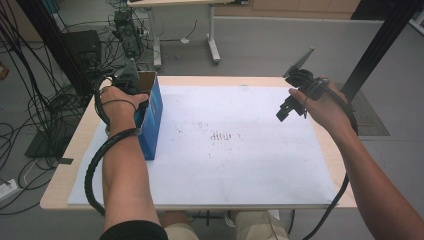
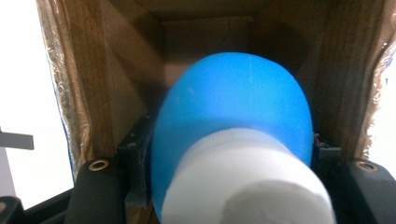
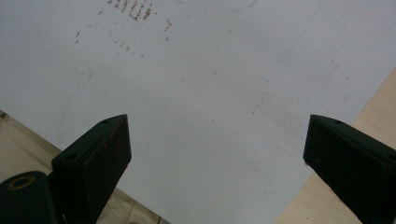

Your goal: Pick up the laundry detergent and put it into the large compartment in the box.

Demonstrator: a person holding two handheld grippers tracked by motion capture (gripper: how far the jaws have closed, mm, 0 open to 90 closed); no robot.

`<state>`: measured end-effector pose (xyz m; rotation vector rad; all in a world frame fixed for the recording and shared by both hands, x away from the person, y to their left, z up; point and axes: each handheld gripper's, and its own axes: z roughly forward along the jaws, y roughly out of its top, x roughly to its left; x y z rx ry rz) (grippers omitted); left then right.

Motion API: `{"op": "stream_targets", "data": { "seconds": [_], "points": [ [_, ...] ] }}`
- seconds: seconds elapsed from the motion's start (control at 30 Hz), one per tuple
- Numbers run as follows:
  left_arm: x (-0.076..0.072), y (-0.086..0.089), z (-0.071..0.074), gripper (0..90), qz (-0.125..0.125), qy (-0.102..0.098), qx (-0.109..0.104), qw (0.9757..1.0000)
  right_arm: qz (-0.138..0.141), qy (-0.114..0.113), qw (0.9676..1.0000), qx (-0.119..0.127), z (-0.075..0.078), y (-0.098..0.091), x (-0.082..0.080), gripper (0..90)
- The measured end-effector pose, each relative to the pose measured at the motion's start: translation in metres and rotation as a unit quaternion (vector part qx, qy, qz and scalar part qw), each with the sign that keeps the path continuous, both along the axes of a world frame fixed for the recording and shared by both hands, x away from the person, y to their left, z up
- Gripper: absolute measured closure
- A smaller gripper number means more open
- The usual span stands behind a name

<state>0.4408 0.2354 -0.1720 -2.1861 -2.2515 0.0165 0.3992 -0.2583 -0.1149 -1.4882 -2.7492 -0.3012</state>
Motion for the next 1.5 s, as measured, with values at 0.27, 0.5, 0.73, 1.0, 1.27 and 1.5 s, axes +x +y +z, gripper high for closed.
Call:
{"op": "stream_targets", "data": {
  "seconds": [0.27,0.5,0.73,1.0,1.27,1.5],
  "points": [
    [-0.0004,0.0,0.0,36.3,0.001,-0.001,0.0,1.0,0.0,0.0,1.0,0.0,0.0,0.0001,-0.0002,7.7],
    [-0.0012,0.0004,0.0,36.3,0.0,-0.002,0.0,1.0,-0.001,-0.002,1.0,-0.001,0.0018,0.0006,-0.0009,7.7],
    [-0.0018,0.0004,-0.0002,36.3,0.0,-0.004,0.0,1.0,-0.001,-0.002,1.0,0.0,0.0022,0.0005,-0.001,7.7],
    [-0.002,-0.0008,-0.0003,36.2,0.0,-0.005,0.002,1.0,-0.001,-0.003,1.0,0.0,0.0025,-0.0004,-0.0018,7.7],
    [-0.0019,-0.0015,-0.0003,36.3,0.0,-0.004,0.003,1.0,-0.004,-0.003,1.0,-0.001,0.0029,-0.0019,-0.002,7.7],
    [-0.0013,-0.001,-0.0001,36.2,-0.001,-0.003,0.003,1.0,-0.002,-0.004,1.0,0.0,0.0029,-0.0014,-0.0014,7.7]
  ]
}}
